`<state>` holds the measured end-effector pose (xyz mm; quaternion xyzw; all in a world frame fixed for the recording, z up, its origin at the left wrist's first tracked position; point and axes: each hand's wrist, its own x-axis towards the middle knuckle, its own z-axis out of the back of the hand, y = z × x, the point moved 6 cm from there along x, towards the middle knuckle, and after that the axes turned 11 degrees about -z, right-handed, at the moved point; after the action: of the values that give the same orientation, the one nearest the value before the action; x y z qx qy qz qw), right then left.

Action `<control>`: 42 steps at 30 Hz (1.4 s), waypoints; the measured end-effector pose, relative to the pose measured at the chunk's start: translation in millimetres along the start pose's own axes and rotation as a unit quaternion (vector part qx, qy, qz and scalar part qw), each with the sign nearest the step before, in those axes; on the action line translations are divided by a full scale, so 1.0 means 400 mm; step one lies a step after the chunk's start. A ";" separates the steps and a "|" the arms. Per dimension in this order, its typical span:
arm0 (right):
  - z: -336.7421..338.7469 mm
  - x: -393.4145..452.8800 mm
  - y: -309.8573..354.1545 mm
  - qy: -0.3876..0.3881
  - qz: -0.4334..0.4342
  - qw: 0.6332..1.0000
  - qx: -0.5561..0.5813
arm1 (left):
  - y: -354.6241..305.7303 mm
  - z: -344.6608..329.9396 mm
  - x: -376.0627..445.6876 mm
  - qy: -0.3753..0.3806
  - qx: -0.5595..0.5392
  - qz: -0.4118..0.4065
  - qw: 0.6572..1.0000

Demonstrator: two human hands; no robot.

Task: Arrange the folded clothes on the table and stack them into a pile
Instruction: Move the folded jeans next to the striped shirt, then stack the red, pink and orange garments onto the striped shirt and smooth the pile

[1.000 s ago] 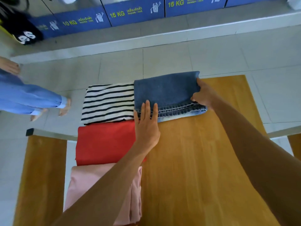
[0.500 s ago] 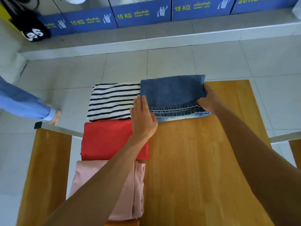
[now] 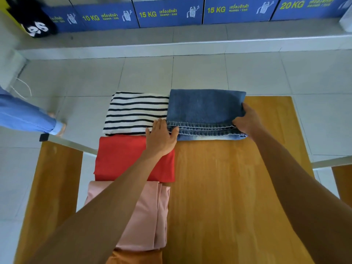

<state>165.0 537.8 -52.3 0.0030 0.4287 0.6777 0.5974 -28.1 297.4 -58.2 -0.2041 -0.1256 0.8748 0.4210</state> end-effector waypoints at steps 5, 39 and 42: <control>0.023 -0.057 -0.010 -0.102 -0.043 0.994 0.017 | -0.006 0.030 -0.026 -0.021 -0.054 -0.012 0.998; -0.393 -0.609 0.061 0.025 0.106 0.981 -0.162 | 0.420 0.159 -0.411 -0.136 -0.270 0.191 0.934; -0.428 -0.556 0.055 0.051 0.022 0.991 -0.120 | 0.436 0.119 -0.385 -0.105 -0.268 0.214 0.933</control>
<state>122.5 260.0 -34.5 -0.0940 0.3743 0.7365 0.5555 -83.3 66.8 -45.6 -0.2385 -0.3523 0.8944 0.1379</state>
